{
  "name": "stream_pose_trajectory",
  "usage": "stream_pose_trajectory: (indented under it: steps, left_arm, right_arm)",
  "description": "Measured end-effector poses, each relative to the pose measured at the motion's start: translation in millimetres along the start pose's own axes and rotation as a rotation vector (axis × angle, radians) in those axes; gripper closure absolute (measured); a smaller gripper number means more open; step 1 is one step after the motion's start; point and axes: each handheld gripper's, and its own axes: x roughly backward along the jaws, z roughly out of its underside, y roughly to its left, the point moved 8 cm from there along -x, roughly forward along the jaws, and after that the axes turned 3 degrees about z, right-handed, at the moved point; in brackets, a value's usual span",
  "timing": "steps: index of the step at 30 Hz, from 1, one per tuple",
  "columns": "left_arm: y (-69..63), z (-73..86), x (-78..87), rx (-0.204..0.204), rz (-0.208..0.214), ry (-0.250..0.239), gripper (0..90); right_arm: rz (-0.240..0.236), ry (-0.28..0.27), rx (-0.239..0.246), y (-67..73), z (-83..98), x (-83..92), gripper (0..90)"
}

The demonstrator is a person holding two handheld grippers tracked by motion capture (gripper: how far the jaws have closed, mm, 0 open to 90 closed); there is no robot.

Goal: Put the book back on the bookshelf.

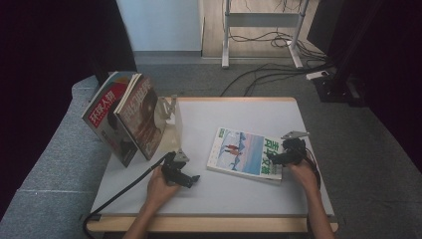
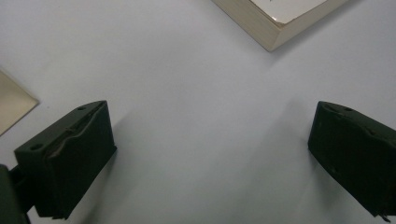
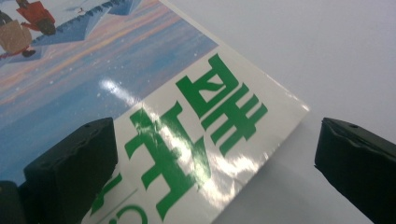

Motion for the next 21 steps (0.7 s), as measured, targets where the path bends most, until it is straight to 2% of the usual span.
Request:
stream_pose_trajectory:
  steps: [7, 13, 16, 17, 21]
  left_arm:
    - [0.0, 0.0, 0.0, 0.0, 0.0, 0.0, 0.0]
    - [0.0, -0.7, 0.0, -0.006, 0.003, 0.003, 0.1]
    - [-0.8, -3.0, -0.4, -0.01, 0.016, 0.0, 2.9]
    - [-2.8, -7.7, -2.8, -0.008, 0.046, -0.007, 2.5]
    - [-9.0, -18.9, -8.0, -0.024, 0.08, -0.009, 2.0]
  right_arm:
    - [-0.01, 0.006, 0.004, -2.7, -6.3, -9.3, 0.0]
    - [-0.018, 0.017, -0.014, -6.4, -5.1, -18.4, 0.0]
    - [-0.033, 0.006, -0.029, -7.2, -5.6, -21.8, 0.0]
    - [-0.036, -0.004, -0.03, -7.1, -7.3, -24.0, 0.0]
    - [-0.034, 0.001, -0.025, -9.0, -9.4, -25.9, 0.0]
